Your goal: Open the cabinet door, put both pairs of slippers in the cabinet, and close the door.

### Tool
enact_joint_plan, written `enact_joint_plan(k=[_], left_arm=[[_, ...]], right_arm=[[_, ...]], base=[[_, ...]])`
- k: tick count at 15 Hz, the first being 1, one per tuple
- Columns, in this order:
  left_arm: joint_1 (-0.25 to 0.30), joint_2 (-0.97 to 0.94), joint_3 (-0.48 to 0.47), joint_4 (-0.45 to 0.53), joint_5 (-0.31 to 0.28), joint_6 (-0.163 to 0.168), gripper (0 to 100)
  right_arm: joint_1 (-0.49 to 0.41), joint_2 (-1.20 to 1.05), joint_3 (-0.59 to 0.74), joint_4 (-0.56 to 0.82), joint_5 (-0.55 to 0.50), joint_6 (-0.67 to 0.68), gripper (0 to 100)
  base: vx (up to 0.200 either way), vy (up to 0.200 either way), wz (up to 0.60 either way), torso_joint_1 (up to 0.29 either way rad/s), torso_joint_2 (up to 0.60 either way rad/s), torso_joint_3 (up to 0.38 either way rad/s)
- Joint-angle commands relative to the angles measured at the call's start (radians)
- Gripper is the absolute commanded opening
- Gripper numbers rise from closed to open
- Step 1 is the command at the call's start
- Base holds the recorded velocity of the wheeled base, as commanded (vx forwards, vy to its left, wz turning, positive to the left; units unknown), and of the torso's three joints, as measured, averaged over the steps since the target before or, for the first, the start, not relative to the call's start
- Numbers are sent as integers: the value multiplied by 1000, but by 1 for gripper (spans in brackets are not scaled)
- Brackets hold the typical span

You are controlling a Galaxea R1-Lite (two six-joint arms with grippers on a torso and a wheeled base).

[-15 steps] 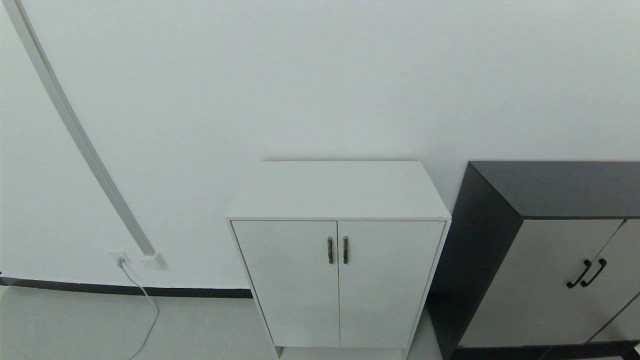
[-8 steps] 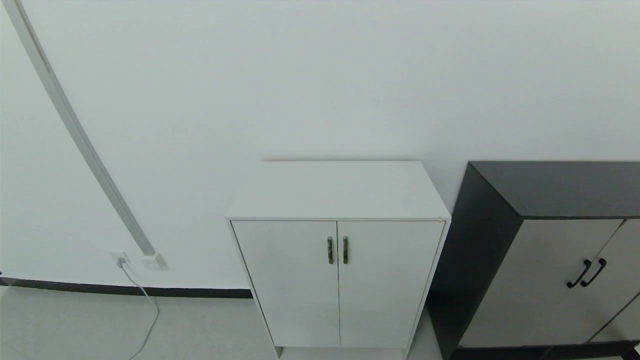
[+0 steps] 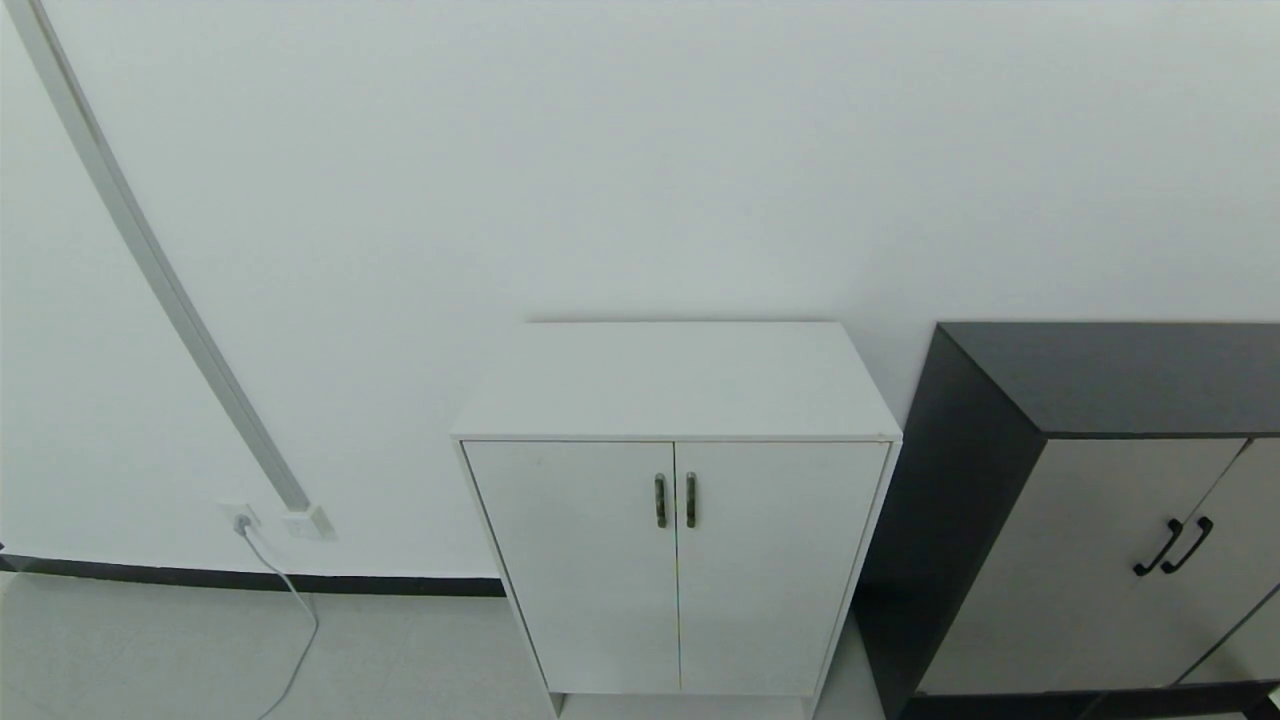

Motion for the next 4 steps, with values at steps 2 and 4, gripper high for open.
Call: enact_joint_plan(k=[2,4], left_arm=[[0,1,0,0,0,0,0],[0,1,0,0,0,1,0]], right_arm=[[0,2,0,0,0,2,0],[0,2,0,0,0,0,0]], base=[[0,0,0,0,0,0],[0,0,0,0,0,0]])
